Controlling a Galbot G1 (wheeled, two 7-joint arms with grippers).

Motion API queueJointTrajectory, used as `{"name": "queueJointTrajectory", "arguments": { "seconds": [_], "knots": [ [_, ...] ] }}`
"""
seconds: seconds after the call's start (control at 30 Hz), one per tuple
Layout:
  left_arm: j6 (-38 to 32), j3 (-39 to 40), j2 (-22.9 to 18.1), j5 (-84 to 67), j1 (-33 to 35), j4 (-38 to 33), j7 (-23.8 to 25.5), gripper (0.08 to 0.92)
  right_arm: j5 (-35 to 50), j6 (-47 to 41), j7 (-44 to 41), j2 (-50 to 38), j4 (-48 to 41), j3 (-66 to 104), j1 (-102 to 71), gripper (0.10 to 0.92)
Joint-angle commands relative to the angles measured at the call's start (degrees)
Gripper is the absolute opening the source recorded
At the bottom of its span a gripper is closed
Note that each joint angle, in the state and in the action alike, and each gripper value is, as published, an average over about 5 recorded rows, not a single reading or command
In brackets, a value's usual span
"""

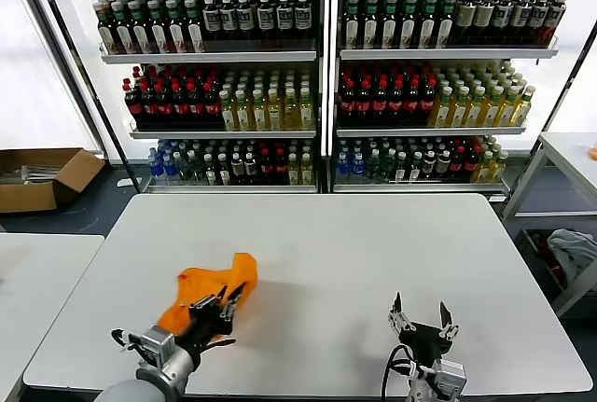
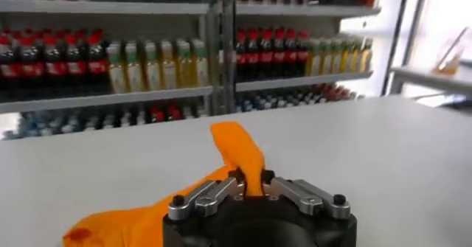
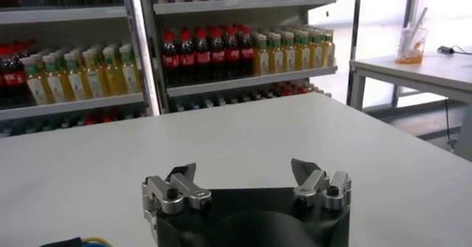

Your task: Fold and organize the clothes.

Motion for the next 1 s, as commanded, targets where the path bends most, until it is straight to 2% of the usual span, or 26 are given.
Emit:
{"name": "queueJointTrajectory", "arguments": {
  "seconds": [0.03,0.23,0.47,0.63,0.73,1.0],
  "knots": [
    [-1.6,5.46,-2.81,-19.05,-3.2,-6.14,-4.24,0.272,-0.72,-1.44,0.25,1.09,-1.2,-0.65,0.84,0.823],
    [-2.87,4.07,-3.13,-21.88,-4.38,-6.86,-8.35,0.446,3.05,-5.65,0.45,2.03,-1.38,-1.63,2.75,0.823],
    [-0.49,-2.14,-1.33,-9.95,-4.51,-2.15,-13.68,0.645,19.48,-13.17,-1.84,-1.11,0.74,-5.36,6.75,0.823],
    [1.43,-3.63,-1.64,-3.36,-3.09,-2.71,-15.63,0.781,29.35,-16.75,0.05,-3.69,0.26,-10.09,12.75,0.823],
    [2.13,-3.99,-2.01,-2.25,-2.22,-3.44,-15.81,0.816,32.37,-16.84,1.51,-5.35,0.42,-13.33,15.39,0.823],
    [2.85,-4.67,-2.58,-1.59,-1.06,-3.73,-16.0,0.823,35.95,-16.9,4.26,-9.6,-1.0,-20.2,19.83,0.823]
  ]
}}
